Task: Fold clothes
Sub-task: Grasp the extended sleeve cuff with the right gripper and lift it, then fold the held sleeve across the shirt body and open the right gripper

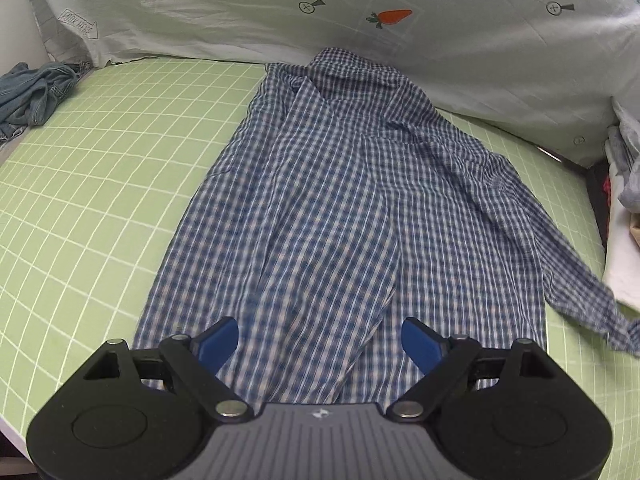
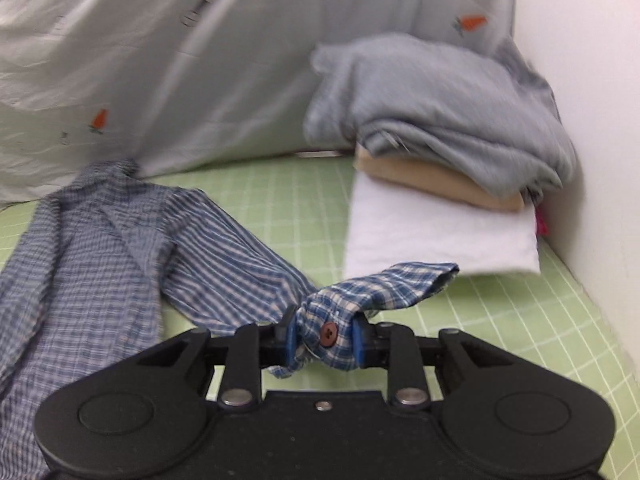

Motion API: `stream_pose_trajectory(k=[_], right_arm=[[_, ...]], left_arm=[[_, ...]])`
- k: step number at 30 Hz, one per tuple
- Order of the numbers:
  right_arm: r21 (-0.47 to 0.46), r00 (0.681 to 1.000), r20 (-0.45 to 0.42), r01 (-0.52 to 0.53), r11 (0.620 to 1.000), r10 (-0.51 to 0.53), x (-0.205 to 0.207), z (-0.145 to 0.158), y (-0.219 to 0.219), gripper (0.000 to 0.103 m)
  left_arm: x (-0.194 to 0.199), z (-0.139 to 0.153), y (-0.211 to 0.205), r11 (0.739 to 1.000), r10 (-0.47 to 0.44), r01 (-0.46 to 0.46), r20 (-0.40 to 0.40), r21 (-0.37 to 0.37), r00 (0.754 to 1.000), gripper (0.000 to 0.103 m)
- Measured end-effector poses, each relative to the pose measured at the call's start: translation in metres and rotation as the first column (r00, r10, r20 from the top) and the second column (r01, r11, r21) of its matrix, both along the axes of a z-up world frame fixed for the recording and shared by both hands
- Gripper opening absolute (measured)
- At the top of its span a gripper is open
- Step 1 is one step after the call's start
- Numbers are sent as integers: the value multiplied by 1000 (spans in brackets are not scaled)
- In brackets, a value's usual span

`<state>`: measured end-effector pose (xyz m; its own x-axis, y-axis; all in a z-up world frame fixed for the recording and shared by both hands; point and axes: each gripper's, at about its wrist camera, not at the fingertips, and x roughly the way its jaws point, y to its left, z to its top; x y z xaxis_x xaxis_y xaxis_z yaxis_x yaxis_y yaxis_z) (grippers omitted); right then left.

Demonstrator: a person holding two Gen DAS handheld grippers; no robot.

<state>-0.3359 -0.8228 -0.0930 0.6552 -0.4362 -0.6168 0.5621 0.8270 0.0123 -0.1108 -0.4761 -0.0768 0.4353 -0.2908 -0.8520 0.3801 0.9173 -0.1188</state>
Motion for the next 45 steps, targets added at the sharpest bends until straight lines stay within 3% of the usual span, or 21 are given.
stream_pose_trajectory(k=[9,14,21,26,27,29,32,33,37,41,45], right_arm=[[-78,993,31,-110,991,112,48,33,62,26],[-78,986,59,-153,985,158,93,33,82,26],[-19,957,80,-279,960,279,173,20,106,26],[60,922,77,-384,921,379,238,1,129,26],[83,913,49,-407,910,404,249,-6,134,29],[130,892,-5,-447,885,452,269,-21,145,46],[157,900,-40,-424,892,435,271,-35,152,73],[181,904,-35,-414,892,427,266,-36,150,86],[247,943,-3,-321,914,331,231,-35,133,87],[222,982,-22,-179,958,189,189,-29,117,98],[209,998,-57,-20,978,33,153,-32,95,98]], left_arm=[[24,9,21,999,-44,44,3,24,999,89],[55,10,32,999,-24,24,9,26,1000,89],[118,-4,27,998,35,-34,-26,51,999,89],[162,-19,-1,997,35,-31,-47,71,998,89],[167,-22,-5,996,31,-27,-49,80,998,89],[174,-29,-14,994,21,-15,-54,104,998,89],[173,-32,-22,993,2,4,-57,117,998,89],[171,-32,-24,993,-4,10,-58,115,998,89],[156,-23,-38,993,-54,59,-51,102,997,89],[140,-9,-59,988,-127,129,-22,85,992,89],[132,-5,-87,977,-196,196,-5,78,981,89]])
